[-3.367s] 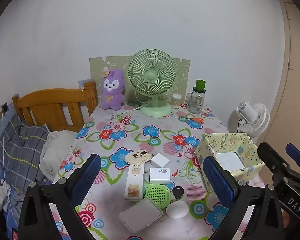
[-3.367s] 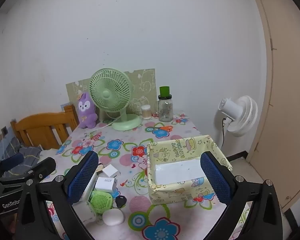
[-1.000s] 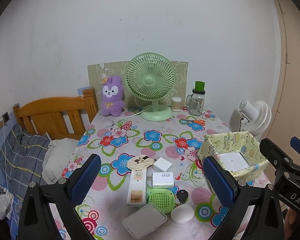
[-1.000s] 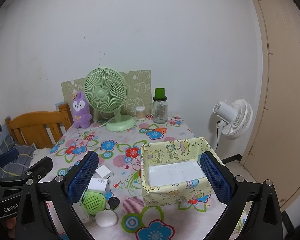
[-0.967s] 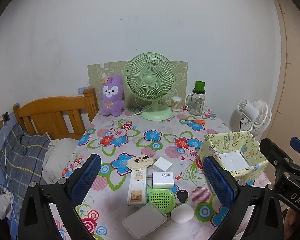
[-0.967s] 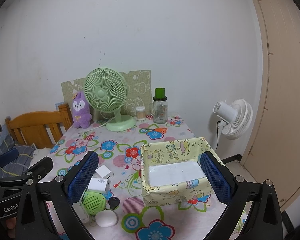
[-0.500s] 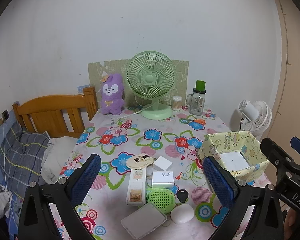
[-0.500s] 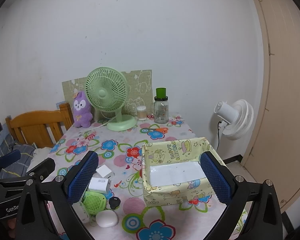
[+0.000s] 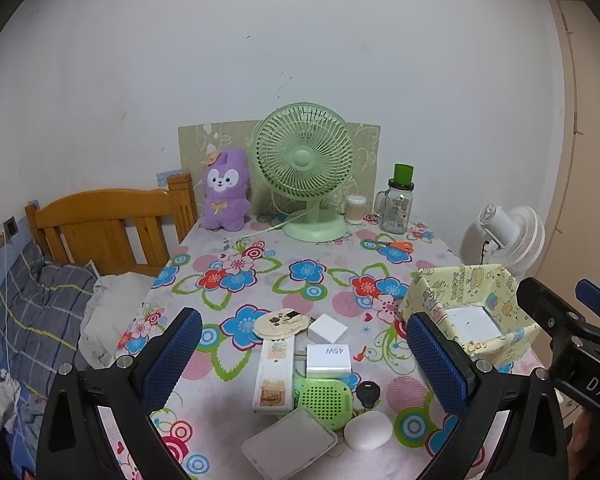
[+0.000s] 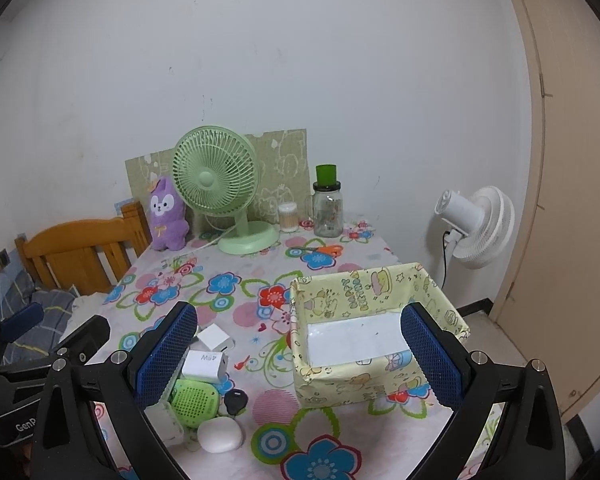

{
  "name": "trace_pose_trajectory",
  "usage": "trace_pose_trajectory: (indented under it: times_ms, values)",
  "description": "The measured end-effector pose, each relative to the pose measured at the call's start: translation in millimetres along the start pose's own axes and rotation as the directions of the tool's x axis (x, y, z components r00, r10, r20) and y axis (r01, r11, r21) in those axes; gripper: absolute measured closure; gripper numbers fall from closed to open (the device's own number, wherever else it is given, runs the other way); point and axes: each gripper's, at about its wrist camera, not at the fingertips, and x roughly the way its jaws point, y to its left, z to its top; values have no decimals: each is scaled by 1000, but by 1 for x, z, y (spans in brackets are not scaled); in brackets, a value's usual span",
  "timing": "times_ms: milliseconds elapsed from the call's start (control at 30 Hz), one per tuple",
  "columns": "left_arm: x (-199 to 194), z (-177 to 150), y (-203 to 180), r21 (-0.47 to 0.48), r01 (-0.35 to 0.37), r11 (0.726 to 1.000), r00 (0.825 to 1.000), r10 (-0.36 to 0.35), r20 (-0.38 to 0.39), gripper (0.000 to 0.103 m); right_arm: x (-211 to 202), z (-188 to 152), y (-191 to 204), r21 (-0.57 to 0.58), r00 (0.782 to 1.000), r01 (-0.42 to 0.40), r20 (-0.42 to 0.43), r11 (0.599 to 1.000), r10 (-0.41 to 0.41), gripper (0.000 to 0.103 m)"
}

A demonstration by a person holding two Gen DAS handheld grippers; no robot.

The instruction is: Organize rigid objects

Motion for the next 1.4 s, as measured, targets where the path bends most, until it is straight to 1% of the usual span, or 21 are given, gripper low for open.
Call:
trace_pose_trajectory:
  times_ms: [133,200,267,500,700,833,933,1167,1300,1400]
  values:
    - [1,-6,3,-10,-19,1000,1000,19,-4,0,4,-3,4,-5,1000,0,-13,1000,0,0]
    - [0,-11,5,-18,-25,1000,1000,25,8,0,6,-6,5,-6,1000,-4,-23,1000,4,0]
    - [1,-14,6,-19,-37,999,999,37,-3,0,8,-8,7,-8,1000,-5,-30,1000,5,0]
    - [11,-24,15,-28,-20,999,999,19,-47,0,14,-20,12,-18,999,-13,-42,1000,12,0]
    - [19,-39,15,18,-29,999,997,30,-65,0,23,-33,20,-29,997,-38,-62,999,36,1]
    - [27,-51,14,50,-27,998,995,31,-96,0,30,-44,25,-47,996,-44,-80,998,40,1]
    - [35,-58,16,55,-21,998,992,27,-124,0,36,-51,28,-47,995,-45,-86,998,40,1]
    - [55,-80,23,22,-4,1000,982,8,-190,0,53,-72,32,-58,993,-41,-112,997,34,1]
    - [66,-94,26,1,19,1000,973,-18,-229,0,60,-86,34,-68,992,-41,-120,997,33,1]
    - [71,-100,26,-6,37,999,966,-37,-255,0,67,-96,34,-64,988,-47,-150,997,37,1]
